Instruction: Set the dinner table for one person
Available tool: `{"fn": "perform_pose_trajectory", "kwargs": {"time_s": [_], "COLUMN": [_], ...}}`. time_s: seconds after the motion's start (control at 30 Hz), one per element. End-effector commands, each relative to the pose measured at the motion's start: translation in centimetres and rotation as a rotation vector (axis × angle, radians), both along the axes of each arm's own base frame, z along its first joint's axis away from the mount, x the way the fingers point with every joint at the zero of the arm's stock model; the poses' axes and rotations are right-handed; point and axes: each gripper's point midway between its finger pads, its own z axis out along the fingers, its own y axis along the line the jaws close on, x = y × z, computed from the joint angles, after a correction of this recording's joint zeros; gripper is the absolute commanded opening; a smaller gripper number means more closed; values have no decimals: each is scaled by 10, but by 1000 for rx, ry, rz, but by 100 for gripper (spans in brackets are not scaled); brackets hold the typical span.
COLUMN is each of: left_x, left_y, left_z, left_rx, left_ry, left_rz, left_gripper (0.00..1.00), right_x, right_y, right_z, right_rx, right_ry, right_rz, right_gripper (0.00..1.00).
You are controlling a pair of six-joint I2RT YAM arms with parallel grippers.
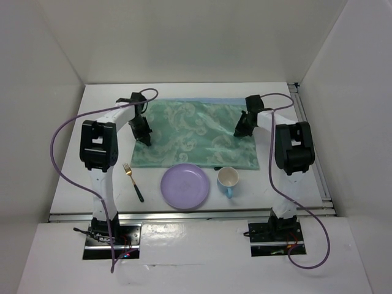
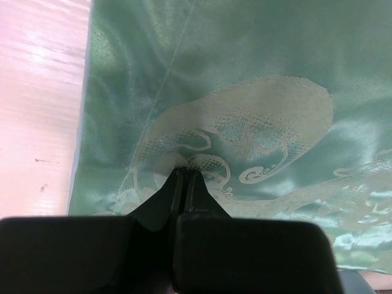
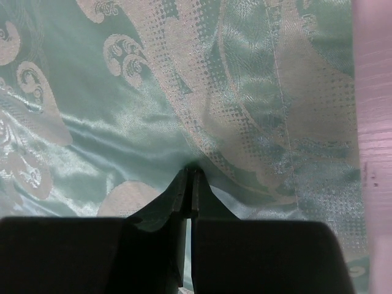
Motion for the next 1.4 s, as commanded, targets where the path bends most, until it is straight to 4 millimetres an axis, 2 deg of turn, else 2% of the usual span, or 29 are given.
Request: {"fn": "perform_pose_trajectory", "kwargs": {"time_s": [0.0, 0.03, 0.07, 0.13, 0.17, 0.2, 0.23, 0.27, 0.3, 0.33, 0.37, 0.4, 0.43, 0.47, 0.53, 0.57, 0.6, 0.63, 0.67, 0.7, 0.73, 0.8, 0.87, 0.9, 1.03, 1.13, 1.2, 1.27, 1.37], "left_x": [-8, -4, -1, -1, 6, 8, 7, 12, 9, 7, 6, 1, -6, -14, -23, -36, -38, -43, -52, -59, -57, -68, -74, -78, -83, -82, -85, -86, -86], "left_y": [-1, -2, 0, 7, 8, 10, 13, 13, 16, 16, 16, 17, 15, 13, 6, -3, -6, -12, -16, -22, -25, -41, -53, -59, -66, -69, -72, -74, -74], "left_z": [7, 16, 28, 45, 60, 78, 88, 103, 112, 132, 142, 146, 163, 160, 167, 159, 177, 180, 174, 188, 193, 192, 204, 201, 203, 200, 196, 189, 186], "left_rx": [49, 65, 75, 110, 116, 121, 138, 135, 145, 141, 137, 136, 118, 99, 49, 10, -18, -39, -67, -88, -105, -156, -207, -215, -214, -208, -209, -204, -203], "left_ry": [10, -15, -36, -53, -90, -128, -143, -185, -196, -245, -269, -275, -313, -311, -346, -330, -407, -426, -415, -470, -513, -533, -577, -568, -564, -555, -545, -525, -516], "left_rz": [-9, -14, -12, 5, 10, 14, 20, 14, 18, 14, 16, 16, 6, -1, -14, -37, -41, -57, -68, -98, -105, -193, -239, -267, -289, -296, -304, -301, -300], "left_gripper": [0, 0, 2, 13, 16, 19, 25, 32, 38, 44, 49, 53, 54, 54, 56, 56, 56, 56, 56, 57, 58, 58, 58, 58, 58, 58, 58, 58, 58], "right_x": [9, 19, 22, 28, 29, 27, 24, 18, 13, 3, -17, -28, -42, -68, -96, -110, -136, -148, -162, -179, -187, -207, -216, -222, -234, -233, -232, -236, -235], "right_y": [-14, -13, -9, -6, -2, -3, -2, -2, -3, 1, 1, -2, 0, -6, -6, -4, -3, -1, 0, 3, 5, 11, 19, 27, 37, 37, 36, 34, 38], "right_z": [12, 32, 44, 68, 94, 103, 114, 135, 146, 150, 159, 161, 163, 163, 161, 161, 160, 159, 157, 157, 155, 151, 152, 147, 143, 129, 126, 110, 101], "right_rx": [-87, -86, -71, -61, -41, -45, -41, -39, -44, -49, -55, -63, -63, -71, -59, -52, -35, -26, -11, 7, 14, 43, 61, 68, 31, -7, -23, -55, -57], "right_ry": [-18, -64, -85, -139, -185, -201, -218, -247, -262, -262, -260, -254, -250, -236, -212, -205, -186, -177, -154, -159, -153, -138, -133, -117, -110, -71, -66, -21, -1], "right_rz": [-3, 3, 28, 53, 62, 69, 87, 86, 94, 115, 120, 115, 124, 120, 110, 112, 119, 115, 100, 110, 108, 116, 139, 163, 200, 193, 185, 187, 188], "right_gripper": [2, 4, 7, 22, 28, 36, 50, 56, 62, 66, 75, 78, 79, 80, 80, 80, 82, 84, 84, 86, 88, 89, 92, 92, 92, 92, 86, 76, 74]}}
